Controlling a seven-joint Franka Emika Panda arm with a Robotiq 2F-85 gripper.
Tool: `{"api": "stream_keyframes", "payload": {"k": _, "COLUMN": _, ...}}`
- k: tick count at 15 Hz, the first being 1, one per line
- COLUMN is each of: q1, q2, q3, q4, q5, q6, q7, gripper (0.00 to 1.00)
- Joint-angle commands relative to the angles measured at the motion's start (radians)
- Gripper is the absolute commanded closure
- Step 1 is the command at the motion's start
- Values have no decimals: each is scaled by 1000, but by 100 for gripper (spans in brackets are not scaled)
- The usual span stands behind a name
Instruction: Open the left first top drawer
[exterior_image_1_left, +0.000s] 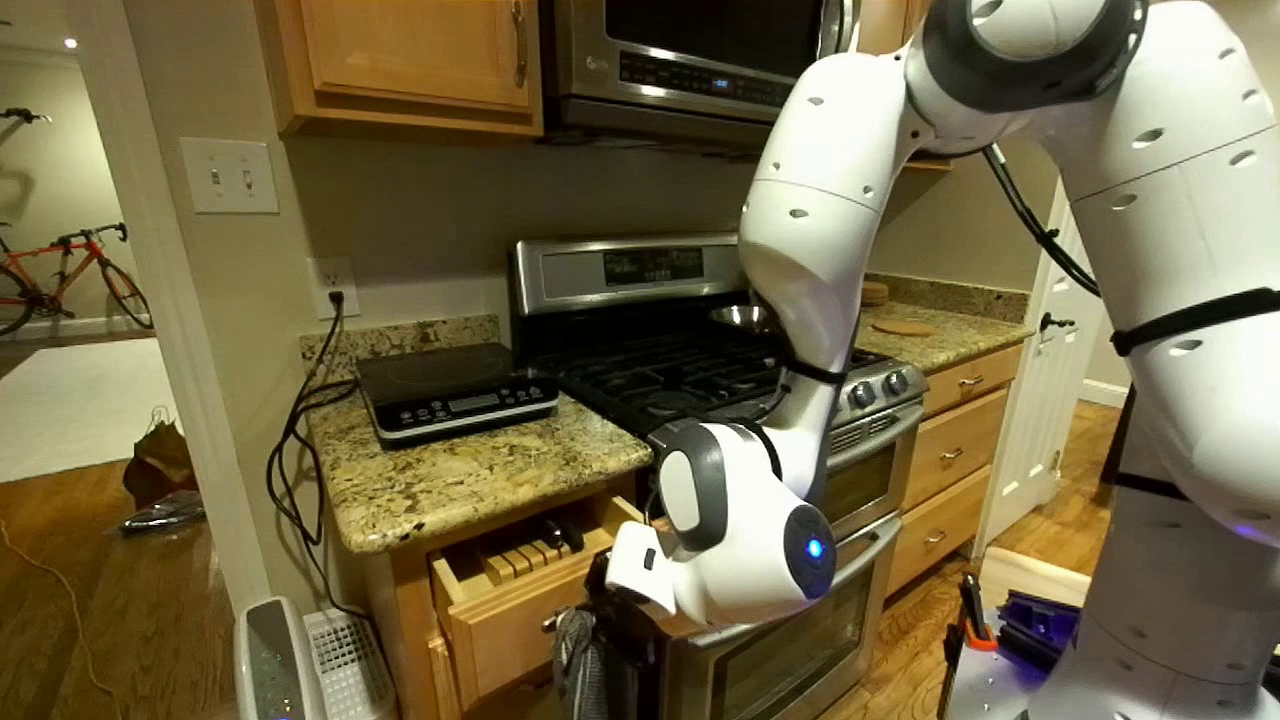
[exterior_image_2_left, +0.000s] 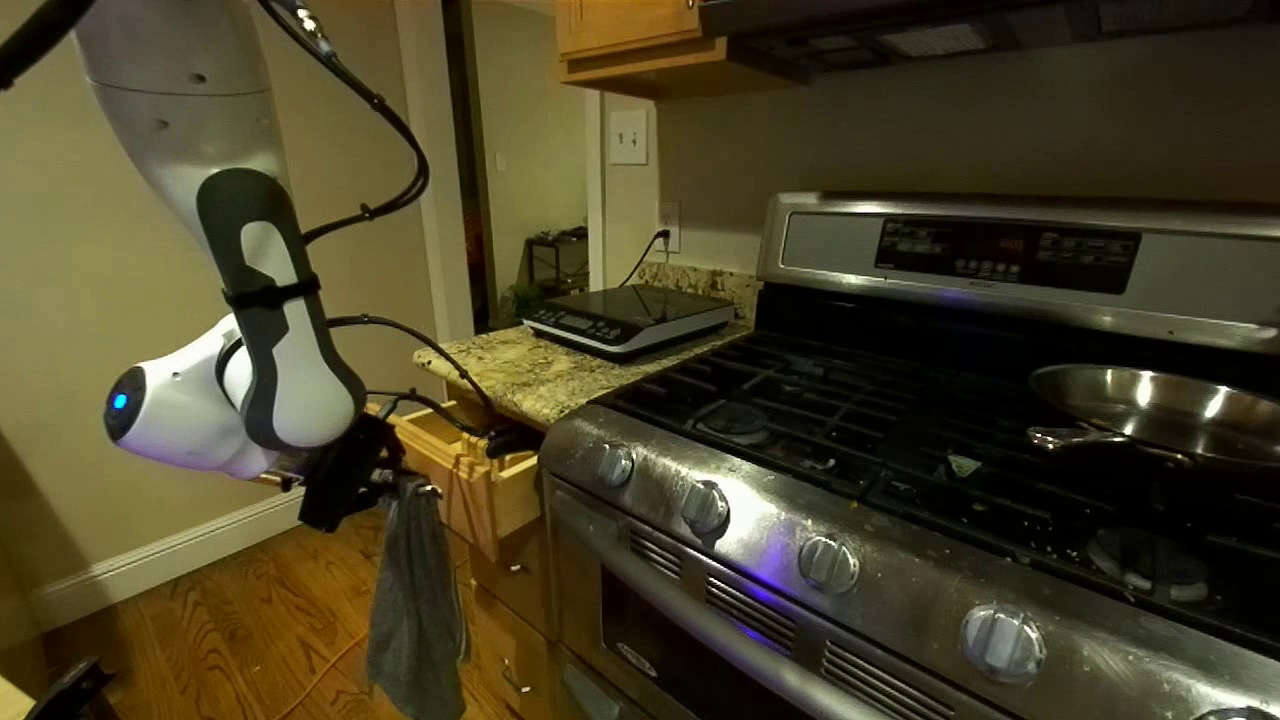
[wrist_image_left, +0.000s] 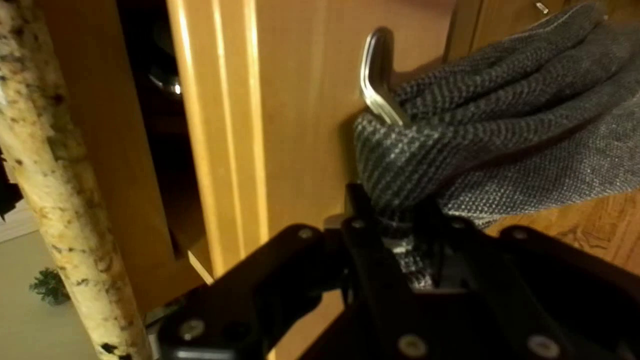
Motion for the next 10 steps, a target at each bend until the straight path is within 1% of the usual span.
{"api": "stream_keyframes", "payload": {"k": 1, "q1": 16, "q2": -14, "q3": -3, "q4": -20, "q5": 3, "q6": 5, "q7": 10, "gripper": 76}}
{"api": "stream_keyframes", "payload": {"k": 10, "q1": 18, "q2": -23, "q3": 2, "q4": -33, "q5": 3, "q6": 5, "q7": 16, "gripper": 76}}
